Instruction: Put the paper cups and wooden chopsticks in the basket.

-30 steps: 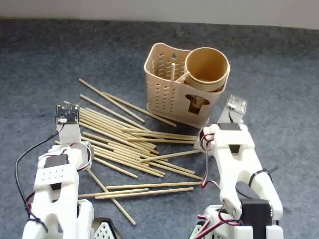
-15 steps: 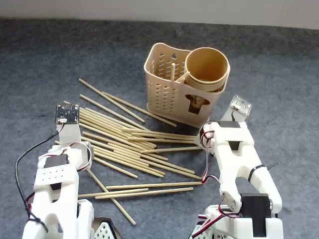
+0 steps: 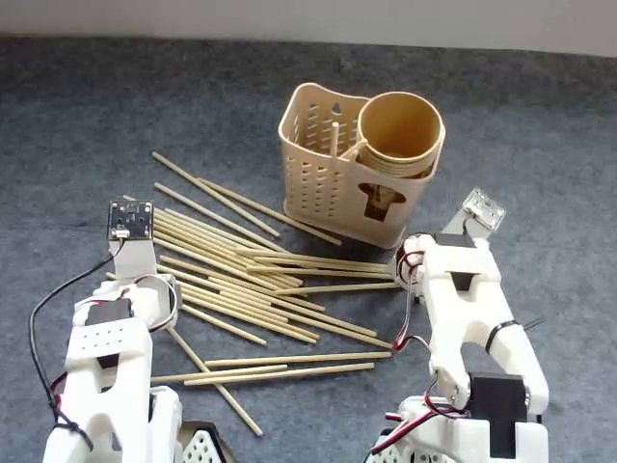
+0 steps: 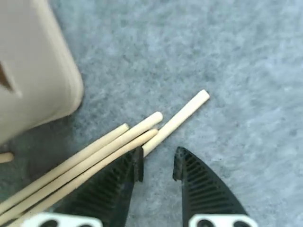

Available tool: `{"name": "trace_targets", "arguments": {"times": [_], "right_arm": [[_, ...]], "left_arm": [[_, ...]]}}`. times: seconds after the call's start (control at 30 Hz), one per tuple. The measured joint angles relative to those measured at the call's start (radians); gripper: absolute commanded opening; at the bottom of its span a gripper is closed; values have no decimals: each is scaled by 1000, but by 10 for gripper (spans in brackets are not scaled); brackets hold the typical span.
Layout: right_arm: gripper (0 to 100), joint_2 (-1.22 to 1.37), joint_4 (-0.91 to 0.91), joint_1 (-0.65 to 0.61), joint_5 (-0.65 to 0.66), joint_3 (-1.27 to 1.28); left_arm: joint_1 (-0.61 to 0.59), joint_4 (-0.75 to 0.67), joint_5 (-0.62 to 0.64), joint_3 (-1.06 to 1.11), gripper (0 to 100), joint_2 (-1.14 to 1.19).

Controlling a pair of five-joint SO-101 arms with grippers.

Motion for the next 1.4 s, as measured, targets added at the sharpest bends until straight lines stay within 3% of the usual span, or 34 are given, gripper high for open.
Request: {"name": "trace_targets", "arguments": {"times": [0.73,0.93,1.4], "right_arm": [[115,77,-72,15,-150,-35],[1,143,-72,21,-150,-51],[5,94,-72,66,-121,-51]], "left_arm": [[0,0,0,0,157,0],[0,0,0,0,157,0],[0,0,0,0,157,0]]}}
